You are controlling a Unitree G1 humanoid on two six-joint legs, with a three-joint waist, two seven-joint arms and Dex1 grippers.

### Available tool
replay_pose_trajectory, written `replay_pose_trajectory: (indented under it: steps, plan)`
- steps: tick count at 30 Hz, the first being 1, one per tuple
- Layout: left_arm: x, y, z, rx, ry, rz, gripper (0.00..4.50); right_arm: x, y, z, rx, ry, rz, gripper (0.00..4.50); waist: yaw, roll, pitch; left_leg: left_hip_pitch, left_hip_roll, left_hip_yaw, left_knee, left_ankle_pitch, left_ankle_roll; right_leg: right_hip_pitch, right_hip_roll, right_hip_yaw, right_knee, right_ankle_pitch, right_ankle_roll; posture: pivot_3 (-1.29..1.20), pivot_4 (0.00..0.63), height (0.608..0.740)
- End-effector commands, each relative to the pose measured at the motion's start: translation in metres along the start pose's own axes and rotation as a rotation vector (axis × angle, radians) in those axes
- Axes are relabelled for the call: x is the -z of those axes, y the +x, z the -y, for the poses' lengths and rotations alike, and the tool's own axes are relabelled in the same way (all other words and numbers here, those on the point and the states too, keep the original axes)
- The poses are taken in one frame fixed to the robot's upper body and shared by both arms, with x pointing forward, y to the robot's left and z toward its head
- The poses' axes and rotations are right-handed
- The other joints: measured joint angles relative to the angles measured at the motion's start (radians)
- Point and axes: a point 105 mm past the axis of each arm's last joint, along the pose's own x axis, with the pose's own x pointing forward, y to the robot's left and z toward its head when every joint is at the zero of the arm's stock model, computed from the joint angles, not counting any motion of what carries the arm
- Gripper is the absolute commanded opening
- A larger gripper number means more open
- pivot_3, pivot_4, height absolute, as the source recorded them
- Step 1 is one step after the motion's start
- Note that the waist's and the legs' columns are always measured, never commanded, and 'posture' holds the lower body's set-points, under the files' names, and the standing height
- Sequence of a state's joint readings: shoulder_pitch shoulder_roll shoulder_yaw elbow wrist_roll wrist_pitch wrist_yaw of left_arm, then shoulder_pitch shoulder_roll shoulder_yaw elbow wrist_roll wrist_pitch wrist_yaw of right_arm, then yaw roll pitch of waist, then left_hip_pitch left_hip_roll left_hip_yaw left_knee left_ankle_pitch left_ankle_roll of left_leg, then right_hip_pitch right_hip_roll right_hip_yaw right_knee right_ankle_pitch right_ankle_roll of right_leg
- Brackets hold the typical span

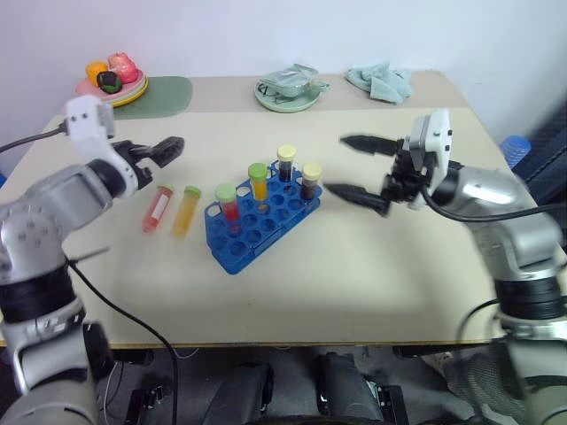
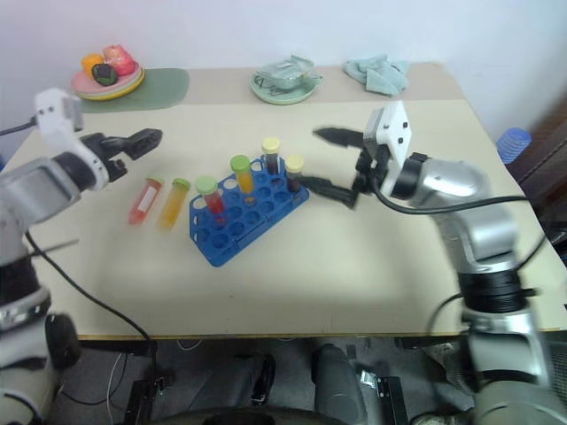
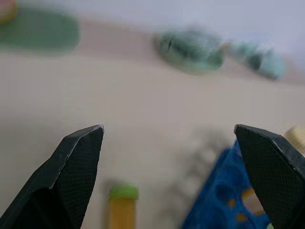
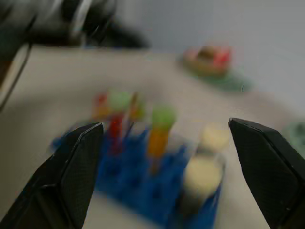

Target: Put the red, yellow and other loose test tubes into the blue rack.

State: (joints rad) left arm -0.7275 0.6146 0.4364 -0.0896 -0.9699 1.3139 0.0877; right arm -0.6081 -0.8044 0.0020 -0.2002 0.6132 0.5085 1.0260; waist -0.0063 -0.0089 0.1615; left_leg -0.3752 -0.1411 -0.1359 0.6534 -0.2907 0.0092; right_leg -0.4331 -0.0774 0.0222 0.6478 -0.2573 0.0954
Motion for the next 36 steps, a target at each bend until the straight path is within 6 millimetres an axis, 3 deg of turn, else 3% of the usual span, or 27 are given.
replay_pose_trajectory:
  steps: [1,5,14,18,25,36]
  plan:
    - [0.013,0.008,-0.001,-0.075,-0.022,-0.177,4.50,-0.012,-0.007,-0.008,-0.139,0.005,-0.086,4.27,-0.006,-0.002,0.001,0.000,0.000,0.000,0.000,0.000,0.000,0.000,0.000,0.000,0.000,0.000,0.000,0.00,0.150,0.740]
    - [0.026,0.018,-0.002,-0.141,-0.032,-0.296,4.50,-0.019,-0.006,-0.005,-0.211,0.000,-0.128,4.27,-0.011,-0.002,0.001,0.000,0.000,0.001,0.000,0.001,-0.001,-0.001,0.000,0.000,0.001,0.000,0.000,0.00,0.150,0.740]
    - [0.035,0.024,-0.031,-0.329,-0.067,-0.389,4.50,-0.055,0.029,0.005,-0.282,-0.062,-0.065,4.27,-0.003,-0.006,0.004,-0.003,0.000,0.001,0.001,0.001,-0.002,-0.004,-0.001,0.000,0.002,0.000,0.000,0.00,0.150,0.740]
    - [0.039,0.027,-0.033,-0.349,-0.061,-0.422,4.50,-0.058,0.044,0.007,-0.303,-0.068,-0.087,4.27,-0.004,-0.006,0.004,-0.015,0.000,0.000,0.010,0.001,-0.002,-0.011,-0.001,-0.003,0.004,0.001,0.001,0.00,0.150,0.740]
    - [0.053,0.038,-0.031,-0.346,-0.049,-0.463,4.50,-0.064,0.063,0.015,-0.291,-0.089,-0.067,4.27,-0.005,-0.006,0.004,-0.016,-0.001,0.000,0.012,0.001,-0.001,-0.011,-0.002,-0.003,0.004,0.002,0.002,0.00,0.150,0.740]
    - [0.046,0.059,-0.010,-0.337,-0.036,-0.480,4.50,-0.067,0.068,0.019,-0.284,-0.104,-0.048,4.27,-0.007,-0.006,0.004,-0.016,-0.001,-0.001,0.012,0.001,-0.001,-0.011,-0.002,-0.003,0.004,0.002,0.002,0.00,0.150,0.740]
